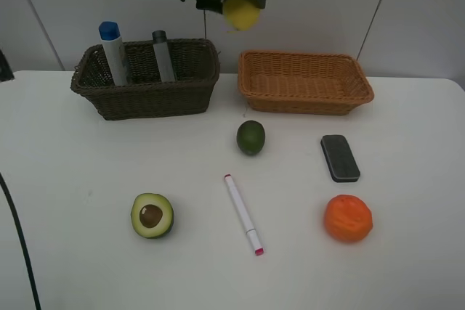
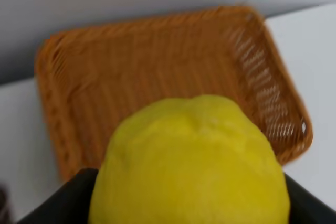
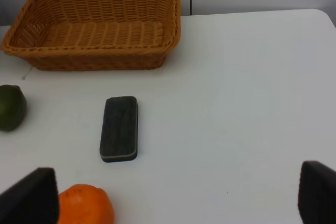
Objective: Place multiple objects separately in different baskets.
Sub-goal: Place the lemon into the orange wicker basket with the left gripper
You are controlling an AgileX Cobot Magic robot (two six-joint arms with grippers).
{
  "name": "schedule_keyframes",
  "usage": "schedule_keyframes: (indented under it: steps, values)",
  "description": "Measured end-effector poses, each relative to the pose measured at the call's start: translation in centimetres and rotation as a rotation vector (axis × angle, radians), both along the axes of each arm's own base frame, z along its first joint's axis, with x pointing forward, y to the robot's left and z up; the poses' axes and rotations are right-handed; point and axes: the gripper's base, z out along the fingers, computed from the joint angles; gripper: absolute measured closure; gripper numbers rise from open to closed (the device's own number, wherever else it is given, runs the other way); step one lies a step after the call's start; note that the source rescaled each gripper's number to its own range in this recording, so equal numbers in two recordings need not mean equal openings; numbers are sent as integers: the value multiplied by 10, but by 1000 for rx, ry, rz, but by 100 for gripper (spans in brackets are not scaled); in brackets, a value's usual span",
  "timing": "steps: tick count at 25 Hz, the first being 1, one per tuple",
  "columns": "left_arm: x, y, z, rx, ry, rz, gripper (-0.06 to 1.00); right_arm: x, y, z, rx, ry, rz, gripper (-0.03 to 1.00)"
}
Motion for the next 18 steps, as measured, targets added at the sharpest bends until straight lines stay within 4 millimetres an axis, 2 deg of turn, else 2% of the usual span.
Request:
schedule_keyframes:
  steps: [3, 6, 9, 12, 14, 18]
  values:
    - [10, -41, -24, -21, -166, -16, 37, 0, 0, 0, 0, 0, 0, -3]
    - [20, -64, -57, -25, -276, -10, 37, 0, 0, 0, 0, 0, 0, -3]
    - [28, -70, -86, -23, -319, 11, 33, 0, 0, 0, 0, 0, 0, -3]
    - [34, -68, -106, -9, -312, 24, 8, 0, 0, 0, 0, 0, 0, -3]
    - [37, -65, -110, -11, -300, 36, -2, 0, 0, 0, 0, 0, 0, -3]
    - [38, -62, -110, -11, -284, 38, -5, 0, 0, 0, 0, 0, 0, -3]
